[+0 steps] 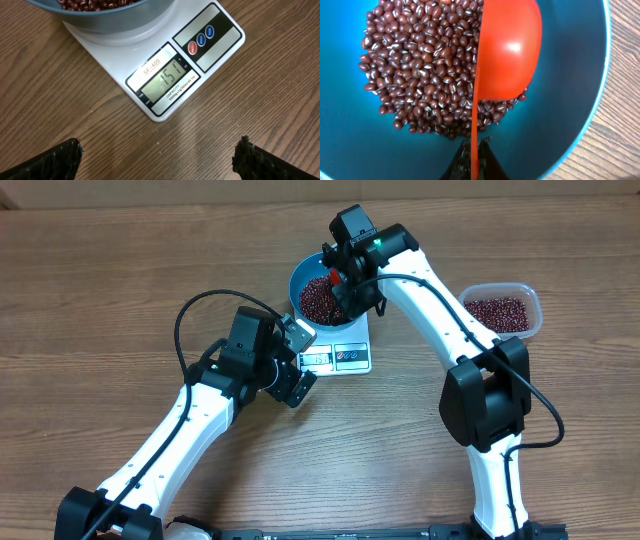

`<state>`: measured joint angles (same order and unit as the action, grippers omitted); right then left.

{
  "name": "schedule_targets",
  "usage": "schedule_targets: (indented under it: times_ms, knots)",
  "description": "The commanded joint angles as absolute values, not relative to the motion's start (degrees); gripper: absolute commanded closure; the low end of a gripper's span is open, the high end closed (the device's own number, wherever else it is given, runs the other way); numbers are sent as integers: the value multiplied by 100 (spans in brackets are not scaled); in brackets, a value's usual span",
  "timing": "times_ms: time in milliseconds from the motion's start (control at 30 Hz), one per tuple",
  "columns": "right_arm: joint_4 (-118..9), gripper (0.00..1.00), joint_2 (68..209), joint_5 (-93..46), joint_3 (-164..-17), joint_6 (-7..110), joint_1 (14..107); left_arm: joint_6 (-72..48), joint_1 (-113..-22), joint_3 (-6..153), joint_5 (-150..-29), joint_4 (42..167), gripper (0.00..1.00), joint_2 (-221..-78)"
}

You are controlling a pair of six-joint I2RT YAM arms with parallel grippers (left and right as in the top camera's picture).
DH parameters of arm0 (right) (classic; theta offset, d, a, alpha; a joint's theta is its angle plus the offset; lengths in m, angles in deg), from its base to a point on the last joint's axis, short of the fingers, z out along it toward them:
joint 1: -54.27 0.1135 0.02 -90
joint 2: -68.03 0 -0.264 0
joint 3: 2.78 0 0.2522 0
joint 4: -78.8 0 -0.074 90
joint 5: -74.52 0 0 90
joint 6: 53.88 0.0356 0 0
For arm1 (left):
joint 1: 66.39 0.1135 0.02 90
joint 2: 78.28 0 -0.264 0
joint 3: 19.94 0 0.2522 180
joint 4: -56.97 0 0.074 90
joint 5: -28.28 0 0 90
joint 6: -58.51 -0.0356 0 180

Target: Scoop item into bowl and weigh 150g on scale

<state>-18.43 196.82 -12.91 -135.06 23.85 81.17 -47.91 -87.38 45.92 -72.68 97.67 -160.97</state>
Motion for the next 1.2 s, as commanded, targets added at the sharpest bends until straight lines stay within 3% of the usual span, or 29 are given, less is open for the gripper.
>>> schedule_targets:
  times_ms: [0, 367, 1167]
  knots:
    - [-1860, 96, 19706, -1236, -13651, 2404, 8123, -4756, -8740, 4561, -7332, 9747, 0, -16143]
    - [-1646, 96, 19704, -1848, -13653, 2236, 8145, -4756, -8740, 4561, -7332, 9747, 0, -16143]
    - [-1600, 96, 18775, -3588, -13664, 2232, 7288, -4756, -8740, 4561, -7332, 9747, 0, -16143]
